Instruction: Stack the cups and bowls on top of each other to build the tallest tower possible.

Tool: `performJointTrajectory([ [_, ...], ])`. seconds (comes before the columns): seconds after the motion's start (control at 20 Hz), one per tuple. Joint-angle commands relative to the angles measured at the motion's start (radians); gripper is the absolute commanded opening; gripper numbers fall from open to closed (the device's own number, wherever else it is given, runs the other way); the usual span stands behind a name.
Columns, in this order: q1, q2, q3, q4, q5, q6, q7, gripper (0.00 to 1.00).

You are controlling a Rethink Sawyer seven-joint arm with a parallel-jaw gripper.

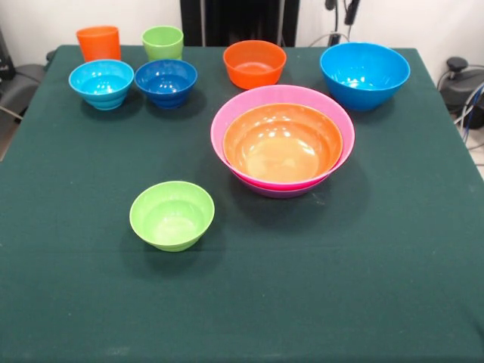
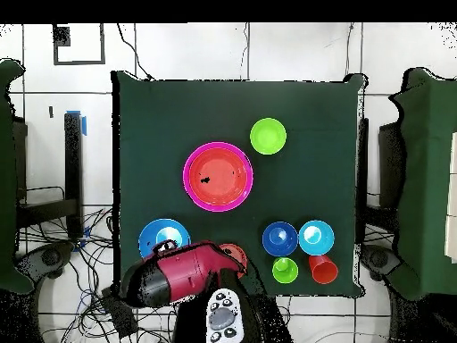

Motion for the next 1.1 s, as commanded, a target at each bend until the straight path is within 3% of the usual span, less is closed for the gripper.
performJointTrajectory([
  [0.05, 0.099, 0.138, -0.111, -0.081, -0.094, -0.106, 0.073, 1.0],
  [0.45, 0.239, 0.201, -0.294, -0.199, -0.155, -0.188, 0.073, 1.0],
  [0.8, 0.226, 0.204, -0.301, -0.21, -0.132, -0.189, 0.001, 1.0],
  [1.1, 0.271, 0.237, -0.35, -0.243, -0.147, -0.212, -0.002, 1.0],
])
